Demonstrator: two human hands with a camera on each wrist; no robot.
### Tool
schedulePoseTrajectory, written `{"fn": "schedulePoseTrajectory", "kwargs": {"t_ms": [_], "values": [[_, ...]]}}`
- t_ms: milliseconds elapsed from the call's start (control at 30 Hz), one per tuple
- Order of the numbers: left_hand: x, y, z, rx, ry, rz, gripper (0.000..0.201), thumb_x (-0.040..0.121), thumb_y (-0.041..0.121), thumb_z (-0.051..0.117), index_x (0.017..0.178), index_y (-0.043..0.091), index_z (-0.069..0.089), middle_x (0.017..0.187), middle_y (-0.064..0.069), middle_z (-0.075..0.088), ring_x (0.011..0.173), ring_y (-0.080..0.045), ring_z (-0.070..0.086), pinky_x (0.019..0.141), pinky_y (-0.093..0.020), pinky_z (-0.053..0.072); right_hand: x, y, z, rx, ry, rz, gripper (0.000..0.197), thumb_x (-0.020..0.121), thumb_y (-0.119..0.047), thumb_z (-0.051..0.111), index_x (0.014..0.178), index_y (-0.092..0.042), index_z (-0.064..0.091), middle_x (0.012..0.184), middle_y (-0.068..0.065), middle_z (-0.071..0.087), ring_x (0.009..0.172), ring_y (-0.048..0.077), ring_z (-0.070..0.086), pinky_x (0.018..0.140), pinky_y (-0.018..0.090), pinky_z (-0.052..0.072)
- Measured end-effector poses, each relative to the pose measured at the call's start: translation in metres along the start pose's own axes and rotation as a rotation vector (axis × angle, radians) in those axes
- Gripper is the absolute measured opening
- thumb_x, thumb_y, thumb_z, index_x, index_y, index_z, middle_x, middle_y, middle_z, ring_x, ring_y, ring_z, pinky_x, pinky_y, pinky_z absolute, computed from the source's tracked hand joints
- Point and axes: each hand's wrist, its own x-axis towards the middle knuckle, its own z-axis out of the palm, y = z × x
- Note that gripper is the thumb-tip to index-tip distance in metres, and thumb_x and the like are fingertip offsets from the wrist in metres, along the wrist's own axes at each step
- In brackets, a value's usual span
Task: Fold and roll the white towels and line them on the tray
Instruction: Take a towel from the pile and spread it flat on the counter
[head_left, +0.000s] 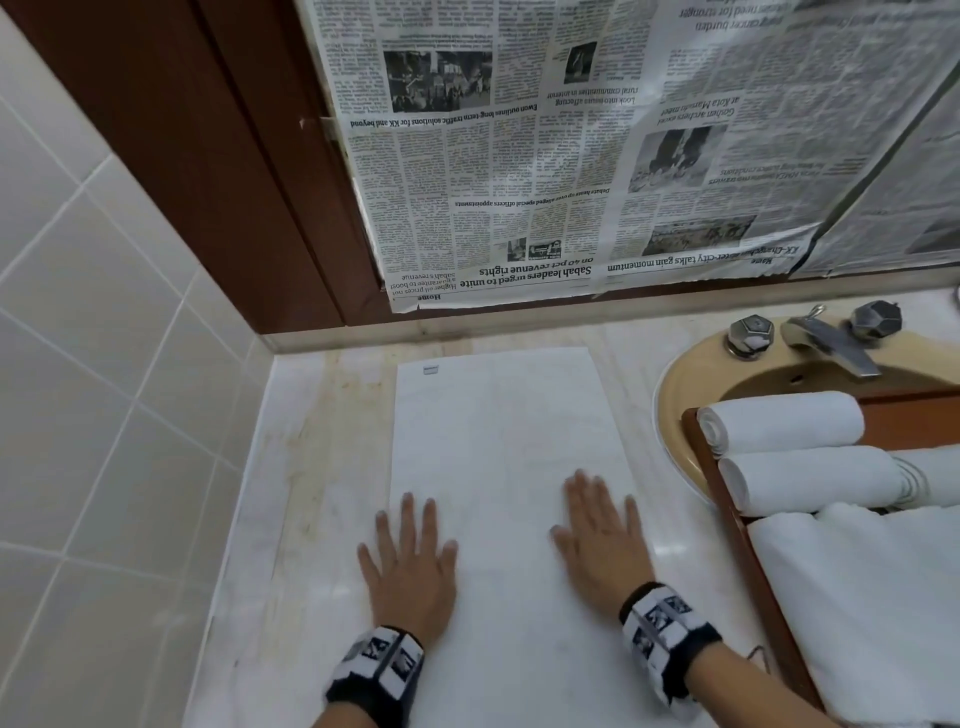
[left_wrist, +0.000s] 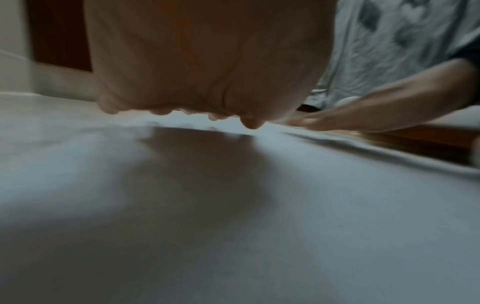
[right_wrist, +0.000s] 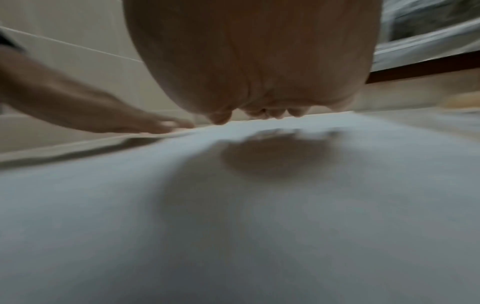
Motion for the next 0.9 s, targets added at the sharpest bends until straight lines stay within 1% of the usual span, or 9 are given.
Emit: {"fn": "schedulePoseTrajectory", "kwargs": {"t_ms": [100,267,367,433,533,600,733,800,900], "values": [[-0.019,0.03,0.023,0.062,-0.03,0.148,0.059,0.1,0.052,0.022,0.153,0.029,0.035,0.162,0.002,0.028,0.145,-0.028,0.023,0.113,-0.053,0.007,-0.022,-0.038,0.025,-0.032,-0.063,-0.162,0.059,0.104,-0.05,0.019,0.154,-0.02,0.031,0.16,0.0,0.027,0.146,0.021,0.026,0.111,0.05,0.014],[-0.017,0.011,0.031,0.049,0.019,0.154,0.061,0.099,0.058,0.017,0.156,0.038,0.023,0.165,0.009,0.012,0.151,-0.021,0.01,0.116,-0.05,0.005,-0.024,-0.021,0.036,-0.028,-0.031,-0.14,0.058,0.103,-0.052,0.017,0.153,-0.026,0.031,0.16,-0.003,0.029,0.146,0.019,0.024,0.111,0.049,0.016],[-0.014,-0.019,0.019,-0.013,0.002,-0.007,0.064,0.09,0.065,-0.01,0.151,0.048,-0.017,0.159,0.018,-0.028,0.15,-0.018,-0.021,0.119,-0.05,-0.01,-0.023,0.01,0.023,-0.021,-0.008,-0.029,0.062,0.1,-0.056,0.002,0.156,-0.031,-0.008,0.162,-0.009,-0.016,0.15,0.017,-0.013,0.119,0.045,-0.005],[-0.013,-0.032,0.016,-0.027,0.032,-0.099,0.059,0.092,0.063,-0.01,0.147,0.048,-0.026,0.158,0.015,-0.032,0.149,-0.023,-0.025,0.119,-0.054,-0.012,-0.022,0.025,0.022,0.045,0.001,0.087,0.068,0.091,-0.059,-0.012,0.15,-0.027,-0.026,0.154,-0.01,-0.034,0.145,0.013,-0.029,0.118,0.045,-0.015],[-0.024,-0.019,0.015,-0.036,0.048,-0.039,0.062,0.094,0.061,-0.004,0.153,0.045,-0.013,0.162,0.013,-0.021,0.152,-0.026,-0.014,0.117,-0.053,-0.012,-0.033,0.008,0.028,-0.009,0.044,0.042,0.07,0.098,-0.054,0.0,0.157,-0.015,0.008,0.164,0.002,0.005,0.15,0.019,0.001,0.117,0.047,0.0],[-0.035,-0.001,0.022,0.0,-0.025,0.058,0.061,0.098,0.059,0.009,0.157,0.041,0.011,0.166,0.01,0.004,0.152,-0.025,0.005,0.116,-0.051,-0.007,-0.044,-0.014,0.038,-0.037,0.015,-0.082,0.063,0.103,-0.049,0.015,0.152,-0.015,0.033,0.159,0.003,0.03,0.145,0.021,0.022,0.111,0.049,0.015],[-0.047,0.009,0.036,0.041,-0.054,0.124,0.056,0.101,0.055,0.016,0.155,0.042,0.023,0.164,0.011,0.02,0.149,-0.023,0.017,0.115,-0.051,0.004,-0.052,-0.021,0.045,0.01,-0.048,-0.164,0.06,0.103,-0.051,0.018,0.151,-0.019,0.037,0.158,0.0,0.033,0.145,0.02,0.024,0.108,0.048,0.02],[-0.041,-0.006,0.029,0.024,-0.046,0.079,0.06,0.096,0.063,0.002,0.154,0.049,0.003,0.165,0.017,-0.003,0.152,-0.02,0.002,0.117,-0.051,-0.002,-0.047,-0.001,0.04,-0.027,-0.005,-0.1,0.063,0.103,-0.052,0.014,0.155,-0.018,0.025,0.162,-0.001,0.022,0.148,0.021,0.016,0.112,0.047,0.014],[-0.03,-0.028,0.018,-0.004,-0.001,-0.031,0.068,0.078,0.066,-0.022,0.144,0.051,-0.028,0.154,0.021,-0.036,0.149,-0.02,-0.024,0.118,-0.054,-0.012,-0.039,0.03,0.028,0.006,-0.004,0.021,0.074,0.089,-0.061,-0.019,0.151,-0.022,-0.02,0.157,-0.009,-0.027,0.148,0.016,-0.02,0.117,0.042,-0.013]]}}
